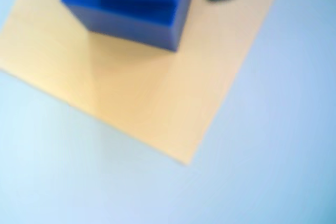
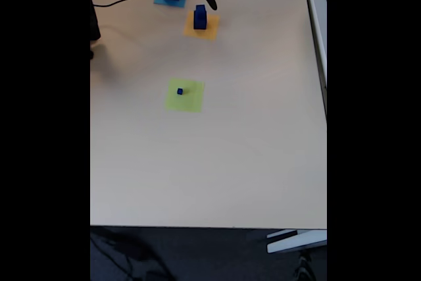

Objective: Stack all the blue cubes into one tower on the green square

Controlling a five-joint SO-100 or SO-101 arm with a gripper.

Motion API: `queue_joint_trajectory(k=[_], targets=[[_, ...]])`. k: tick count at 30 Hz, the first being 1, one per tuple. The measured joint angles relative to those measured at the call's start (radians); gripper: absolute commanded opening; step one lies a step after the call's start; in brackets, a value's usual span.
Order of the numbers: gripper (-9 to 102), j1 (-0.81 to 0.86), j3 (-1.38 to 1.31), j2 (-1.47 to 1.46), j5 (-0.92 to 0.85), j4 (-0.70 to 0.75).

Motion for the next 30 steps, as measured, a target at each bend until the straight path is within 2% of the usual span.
queue_joint_trajectory(k=[6,12,23,30], targets=[[27,0.078,-0.034,0.037,-0.187,0.0],[25,0.276,0.012,0.153,-0.328,0.0],[25,0.431,0.244,0.19,-0.249,-0.026],[23,0.52,0.299,0.155,-0.287,-0.083]])
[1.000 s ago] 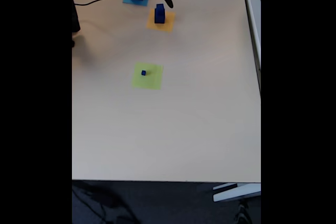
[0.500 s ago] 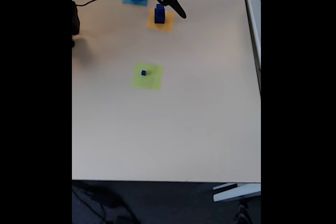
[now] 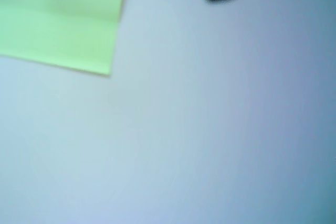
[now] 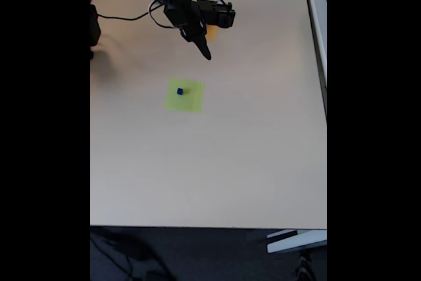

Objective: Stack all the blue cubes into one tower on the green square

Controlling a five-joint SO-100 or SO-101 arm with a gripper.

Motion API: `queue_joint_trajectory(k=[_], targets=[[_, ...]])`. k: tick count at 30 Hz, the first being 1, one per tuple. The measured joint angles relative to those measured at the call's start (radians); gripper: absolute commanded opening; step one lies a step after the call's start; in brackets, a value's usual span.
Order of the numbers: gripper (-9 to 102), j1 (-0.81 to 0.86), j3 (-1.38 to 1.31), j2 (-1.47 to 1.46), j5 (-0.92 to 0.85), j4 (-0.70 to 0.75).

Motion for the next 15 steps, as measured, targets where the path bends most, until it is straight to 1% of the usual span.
queue_joint_trajectory(k=[10,15], targets=[[23,0.109,0.025,-0.031,-0.058,0.002],[21,0.118,0.066,-0.038,-0.041,0.002]])
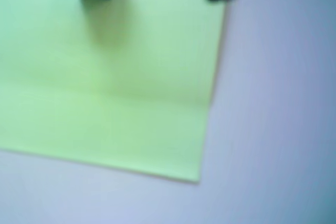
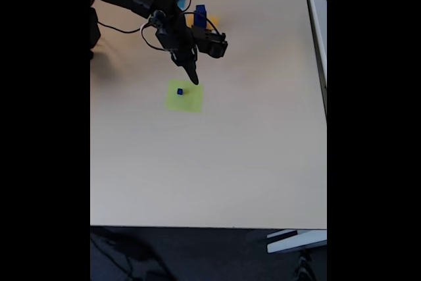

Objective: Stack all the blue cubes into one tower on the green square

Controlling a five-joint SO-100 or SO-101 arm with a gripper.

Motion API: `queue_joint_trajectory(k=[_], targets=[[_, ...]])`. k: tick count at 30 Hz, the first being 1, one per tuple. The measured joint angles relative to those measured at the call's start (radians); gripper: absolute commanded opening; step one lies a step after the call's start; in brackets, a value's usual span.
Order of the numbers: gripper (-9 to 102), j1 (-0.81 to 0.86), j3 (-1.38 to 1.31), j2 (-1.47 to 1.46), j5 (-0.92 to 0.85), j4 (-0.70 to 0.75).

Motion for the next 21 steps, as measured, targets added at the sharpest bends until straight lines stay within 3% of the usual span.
queue_joint_trajectory(k=[21], targets=[[19,0.049,0.127,-0.021,0.005,-0.106]])
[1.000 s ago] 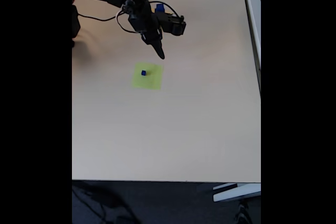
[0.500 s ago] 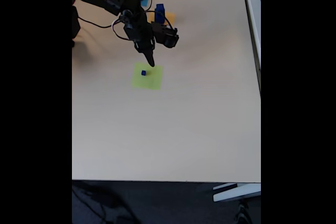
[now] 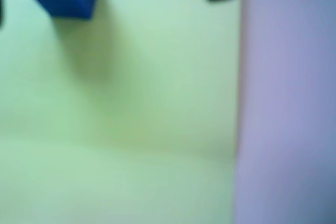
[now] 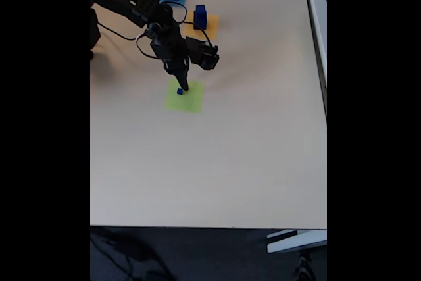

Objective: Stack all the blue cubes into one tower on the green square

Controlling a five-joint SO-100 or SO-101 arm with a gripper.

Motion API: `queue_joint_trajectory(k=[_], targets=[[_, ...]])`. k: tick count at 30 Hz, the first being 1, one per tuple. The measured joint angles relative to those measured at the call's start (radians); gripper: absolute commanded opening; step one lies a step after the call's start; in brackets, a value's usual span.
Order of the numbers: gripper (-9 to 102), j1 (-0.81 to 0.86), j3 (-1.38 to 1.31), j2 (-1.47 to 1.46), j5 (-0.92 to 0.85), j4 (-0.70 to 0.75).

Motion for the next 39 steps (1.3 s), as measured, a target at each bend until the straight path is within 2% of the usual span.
queue_joint_trajectory(k=[39], targets=[[15,0.075,0.026,-0.035,-0.049,-0.046]])
